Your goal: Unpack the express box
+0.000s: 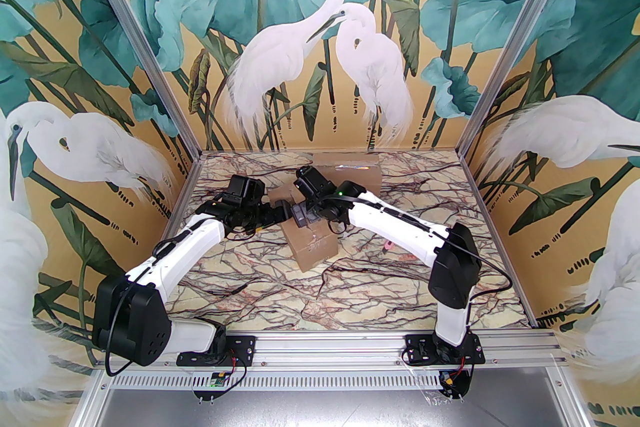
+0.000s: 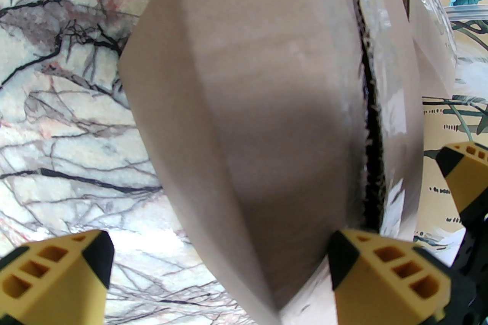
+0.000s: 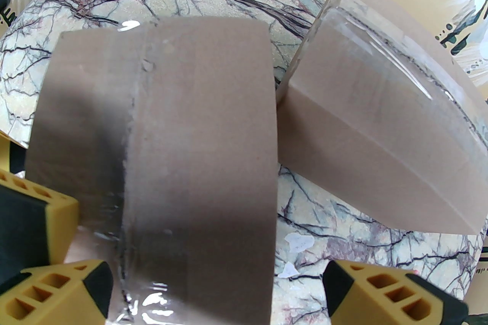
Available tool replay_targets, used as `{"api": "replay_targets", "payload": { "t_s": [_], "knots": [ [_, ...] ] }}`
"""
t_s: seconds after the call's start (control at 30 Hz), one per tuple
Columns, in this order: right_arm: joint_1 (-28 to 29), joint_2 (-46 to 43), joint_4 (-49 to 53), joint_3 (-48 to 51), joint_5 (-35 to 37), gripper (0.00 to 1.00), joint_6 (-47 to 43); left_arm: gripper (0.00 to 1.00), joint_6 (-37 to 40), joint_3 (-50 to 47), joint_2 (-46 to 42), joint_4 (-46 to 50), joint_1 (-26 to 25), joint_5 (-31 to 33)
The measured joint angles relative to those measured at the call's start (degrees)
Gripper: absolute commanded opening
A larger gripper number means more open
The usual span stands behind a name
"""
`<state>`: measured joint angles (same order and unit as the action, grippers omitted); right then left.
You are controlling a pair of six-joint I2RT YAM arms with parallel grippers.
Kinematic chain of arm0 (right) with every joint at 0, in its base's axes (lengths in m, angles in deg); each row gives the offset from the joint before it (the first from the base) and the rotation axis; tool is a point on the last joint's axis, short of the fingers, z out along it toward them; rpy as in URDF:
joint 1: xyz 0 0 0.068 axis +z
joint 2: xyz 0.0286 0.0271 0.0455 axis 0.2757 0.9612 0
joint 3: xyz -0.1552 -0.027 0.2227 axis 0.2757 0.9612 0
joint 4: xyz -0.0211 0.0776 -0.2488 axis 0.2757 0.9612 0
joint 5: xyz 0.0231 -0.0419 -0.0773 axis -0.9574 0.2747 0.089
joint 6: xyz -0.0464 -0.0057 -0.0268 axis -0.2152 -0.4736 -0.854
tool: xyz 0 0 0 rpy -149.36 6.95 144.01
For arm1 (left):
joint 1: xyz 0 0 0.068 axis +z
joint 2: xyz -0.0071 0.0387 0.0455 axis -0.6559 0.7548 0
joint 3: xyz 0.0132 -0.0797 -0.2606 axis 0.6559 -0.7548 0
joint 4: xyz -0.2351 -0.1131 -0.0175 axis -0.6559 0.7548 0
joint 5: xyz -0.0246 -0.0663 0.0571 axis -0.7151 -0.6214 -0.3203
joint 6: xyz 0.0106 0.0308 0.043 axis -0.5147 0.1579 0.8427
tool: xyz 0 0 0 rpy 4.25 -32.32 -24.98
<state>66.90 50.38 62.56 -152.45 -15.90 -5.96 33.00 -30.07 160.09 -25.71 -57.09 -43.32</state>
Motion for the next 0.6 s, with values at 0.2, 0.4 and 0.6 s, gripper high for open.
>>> {"api": "replay_targets", "payload": {
  "t_s": [0.2,0.4,0.6],
  "knots": [
    [-0.28,-0.02,-2.62,2.62,-0.28,0.99,0.37,0.93,1.4,0.26,1.36,0.17,0.63,-1.73],
    [-0.24,-0.02,-2.64,2.82,2.23,1.0,0.92,0.92,2.45,1.81,2.91,0.59,0.83,-3.1],
    [1.88,-0.02,-1.88,2.62,11.52,0.9,1.01,0.92,3.72,3.02,3.85,0.83,0.68,-3.76]
  ]
}}
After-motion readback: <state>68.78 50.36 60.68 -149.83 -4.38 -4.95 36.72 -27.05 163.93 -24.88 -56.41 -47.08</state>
